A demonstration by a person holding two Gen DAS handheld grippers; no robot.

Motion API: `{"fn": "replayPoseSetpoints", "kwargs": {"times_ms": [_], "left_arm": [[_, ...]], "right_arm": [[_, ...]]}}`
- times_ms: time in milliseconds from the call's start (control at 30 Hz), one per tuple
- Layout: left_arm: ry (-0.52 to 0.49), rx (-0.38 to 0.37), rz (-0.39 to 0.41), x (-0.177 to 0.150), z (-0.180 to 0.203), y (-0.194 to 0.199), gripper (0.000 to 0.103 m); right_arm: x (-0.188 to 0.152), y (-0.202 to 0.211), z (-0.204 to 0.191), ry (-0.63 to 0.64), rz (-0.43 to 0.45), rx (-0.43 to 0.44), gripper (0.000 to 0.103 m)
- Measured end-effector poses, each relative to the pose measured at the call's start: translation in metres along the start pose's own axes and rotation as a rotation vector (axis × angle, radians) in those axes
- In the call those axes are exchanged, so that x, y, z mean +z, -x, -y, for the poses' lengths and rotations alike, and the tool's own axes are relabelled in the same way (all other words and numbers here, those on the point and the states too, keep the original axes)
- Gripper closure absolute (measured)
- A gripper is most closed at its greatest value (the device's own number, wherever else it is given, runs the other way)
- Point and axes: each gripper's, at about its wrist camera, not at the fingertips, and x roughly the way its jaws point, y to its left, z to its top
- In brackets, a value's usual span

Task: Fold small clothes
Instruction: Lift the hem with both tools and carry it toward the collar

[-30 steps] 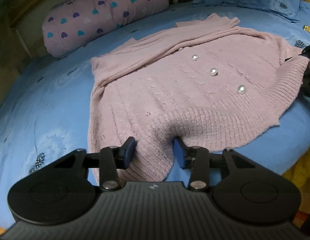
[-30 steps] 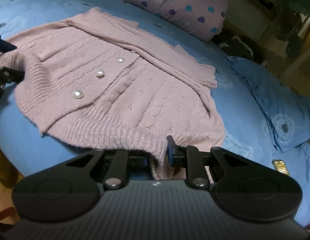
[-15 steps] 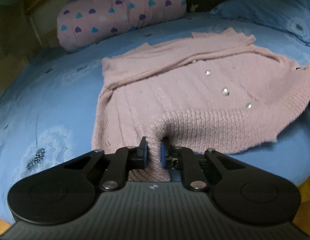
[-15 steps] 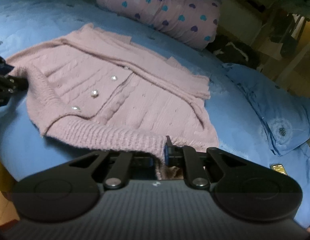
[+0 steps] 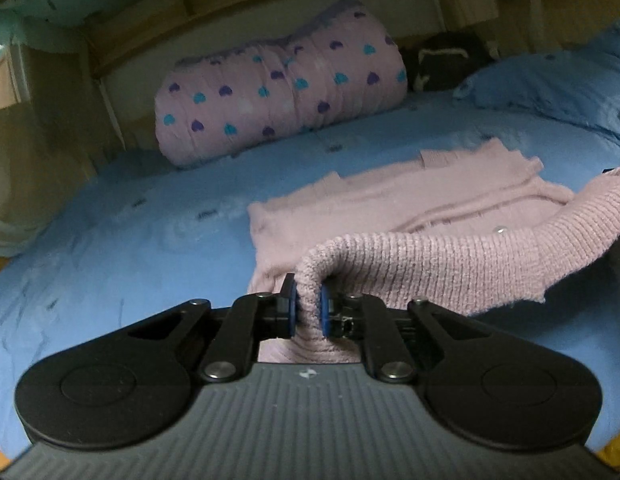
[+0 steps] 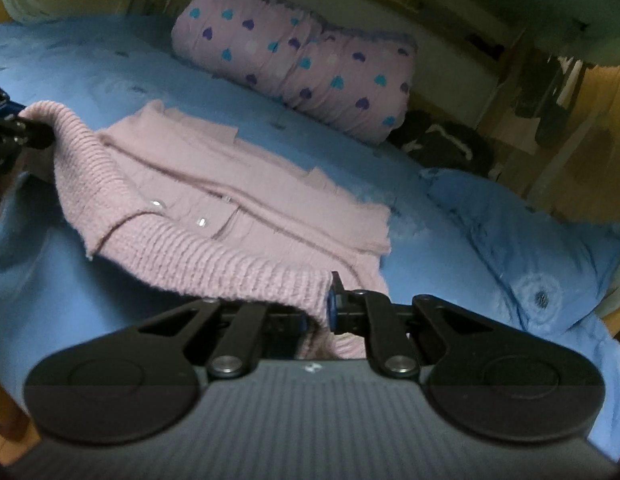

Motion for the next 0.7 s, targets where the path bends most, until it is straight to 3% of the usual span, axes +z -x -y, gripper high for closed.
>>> {"fn": "replayPoseSetpoints", "kwargs": {"times_ms": [400,567,700], "left_arm": [[0.031,-0.069,0.062,0.061,-0.001,-0.018,0.090],[0.049,-0.049,0.087,0.080,-0.006,-0.028,0.090],[0.059,-0.026,0.083,0.093,-0.007,-0.043,0.090]], "right_arm": [[0.037,-0.014,0.028,0.025,0.071,-0.043,0.091],[0.049,-0.021,0.040,-0.014,0.087,-0.026,0.091],[0.059,-0.028,0.039,0.024,0.126,-0.071,0.091]]}}
